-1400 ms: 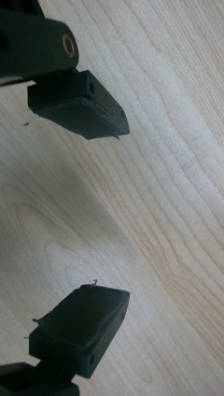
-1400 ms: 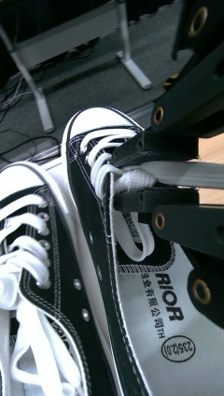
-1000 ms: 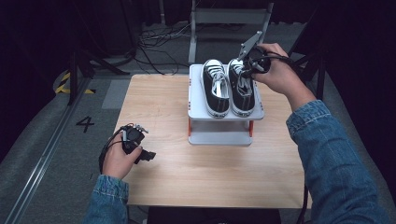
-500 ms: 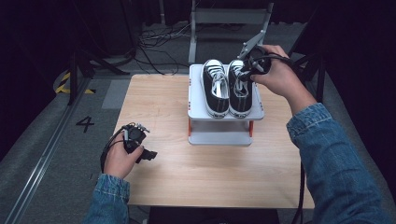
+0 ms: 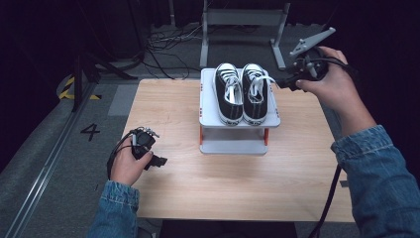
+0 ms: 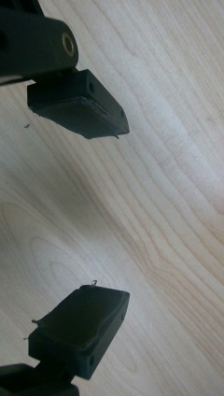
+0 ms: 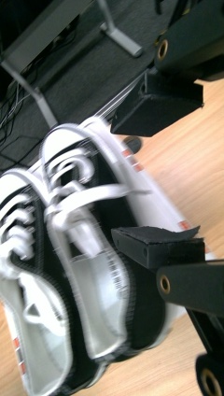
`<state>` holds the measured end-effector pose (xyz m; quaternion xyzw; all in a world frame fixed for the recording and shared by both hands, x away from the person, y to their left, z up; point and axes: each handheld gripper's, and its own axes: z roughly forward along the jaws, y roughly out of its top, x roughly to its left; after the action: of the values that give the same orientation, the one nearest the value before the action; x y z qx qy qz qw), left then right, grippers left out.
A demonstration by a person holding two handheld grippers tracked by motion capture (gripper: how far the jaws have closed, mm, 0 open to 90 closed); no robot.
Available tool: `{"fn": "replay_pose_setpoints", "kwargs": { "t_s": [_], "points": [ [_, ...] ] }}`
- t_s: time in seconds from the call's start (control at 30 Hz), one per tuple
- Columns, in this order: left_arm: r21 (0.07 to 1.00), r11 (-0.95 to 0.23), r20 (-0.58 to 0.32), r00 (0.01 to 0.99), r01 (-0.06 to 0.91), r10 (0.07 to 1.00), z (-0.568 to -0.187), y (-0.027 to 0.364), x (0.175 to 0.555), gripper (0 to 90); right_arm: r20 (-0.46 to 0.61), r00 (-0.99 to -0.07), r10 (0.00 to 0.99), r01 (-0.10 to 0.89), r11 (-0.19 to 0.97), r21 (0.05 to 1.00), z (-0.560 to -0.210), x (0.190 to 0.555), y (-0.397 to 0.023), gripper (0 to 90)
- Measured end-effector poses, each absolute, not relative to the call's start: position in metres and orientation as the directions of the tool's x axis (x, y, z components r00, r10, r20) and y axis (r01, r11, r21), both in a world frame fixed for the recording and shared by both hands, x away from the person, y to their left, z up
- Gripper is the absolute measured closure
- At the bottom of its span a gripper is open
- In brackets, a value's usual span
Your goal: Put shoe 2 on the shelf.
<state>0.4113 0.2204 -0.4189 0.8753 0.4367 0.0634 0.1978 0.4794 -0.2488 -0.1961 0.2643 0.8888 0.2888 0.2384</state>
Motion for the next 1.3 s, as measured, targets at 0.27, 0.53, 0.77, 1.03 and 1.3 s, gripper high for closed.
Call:
{"fn": "replay_pose_setpoints", "kwargs": {
  "t_s": [0.27,0.53,0.77,1.03,1.3],
  "points": [
    [0.374,-0.55,-0.034,0.604,0.747,0.797,-0.423,0.217,0.417,18.2,-0.204,-0.705,0.679,0.4,0.619,0.676,-0.22,0.457,-0.306,41.3],
    [0.358,-0.534,-0.005,0.574,0.766,0.819,-0.428,0.224,0.418,18.3,-0.108,-0.637,0.764,0.503,0.517,0.693,-0.276,0.441,-0.359,41.3],
    [0.351,-0.524,-0.006,0.561,0.776,0.828,-0.432,0.229,0.417,18.2,-0.066,-0.58,0.812,0.586,0.472,0.658,-0.339,0.43,-0.386,40.0],
    [0.366,-0.501,0.006,0.536,0.784,0.844,-0.434,0.225,0.414,18.8,0.029,-0.543,0.839,0.632,0.385,0.673,-0.408,0.402,-0.389,36.8],
    [0.409,-0.472,-0.007,0.52,0.781,0.854,-0.436,0.22,0.413,18.5,0.019,-0.487,0.873,0.65,0.348,0.676,-0.449,0.396,-0.385,35.4]
  ]
}}
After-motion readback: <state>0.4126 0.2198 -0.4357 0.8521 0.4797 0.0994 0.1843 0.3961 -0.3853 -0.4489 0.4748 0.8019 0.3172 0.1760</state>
